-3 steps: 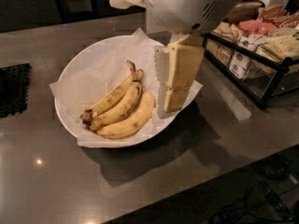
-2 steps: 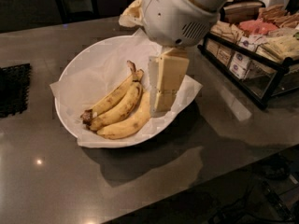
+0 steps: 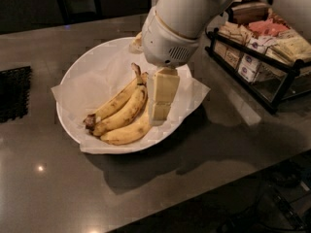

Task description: Pick banana from white bowl

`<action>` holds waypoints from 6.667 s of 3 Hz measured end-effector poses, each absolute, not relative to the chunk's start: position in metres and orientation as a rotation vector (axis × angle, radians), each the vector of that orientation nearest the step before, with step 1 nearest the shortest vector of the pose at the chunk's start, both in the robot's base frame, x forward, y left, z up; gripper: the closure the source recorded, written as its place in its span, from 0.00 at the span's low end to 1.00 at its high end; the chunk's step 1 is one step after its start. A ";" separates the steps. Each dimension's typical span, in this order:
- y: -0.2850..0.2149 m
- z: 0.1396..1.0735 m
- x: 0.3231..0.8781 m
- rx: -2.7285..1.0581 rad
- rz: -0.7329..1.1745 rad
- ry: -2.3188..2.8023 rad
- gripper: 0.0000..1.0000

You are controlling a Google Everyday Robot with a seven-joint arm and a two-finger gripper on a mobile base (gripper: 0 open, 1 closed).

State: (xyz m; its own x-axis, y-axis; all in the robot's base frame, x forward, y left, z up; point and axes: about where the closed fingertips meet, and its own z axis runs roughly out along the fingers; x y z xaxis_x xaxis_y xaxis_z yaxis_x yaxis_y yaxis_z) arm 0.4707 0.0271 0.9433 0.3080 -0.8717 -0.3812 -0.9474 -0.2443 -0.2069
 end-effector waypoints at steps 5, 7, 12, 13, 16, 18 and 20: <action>0.068 0.941 0.473 -2.263 0.261 1.545 0.64; 0.049 0.951 0.483 -2.198 0.190 1.596 0.53; 0.050 0.958 0.493 -2.187 0.160 1.589 0.26; 0.049 0.964 0.506 -2.178 0.143 1.585 0.26; 0.040 0.929 0.524 -2.195 0.227 1.639 0.27; 0.037 0.911 0.531 -2.191 0.261 1.681 0.27; 0.032 0.953 0.544 -2.154 0.158 1.638 0.28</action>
Offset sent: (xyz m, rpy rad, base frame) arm 0.0090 0.0591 0.0025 -0.0209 -0.0216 0.1020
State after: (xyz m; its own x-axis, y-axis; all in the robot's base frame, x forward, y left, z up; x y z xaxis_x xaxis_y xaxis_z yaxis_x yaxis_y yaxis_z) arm 0.5440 0.0322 0.9532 0.2967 -0.8921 -0.3407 -0.9407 -0.2117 -0.2649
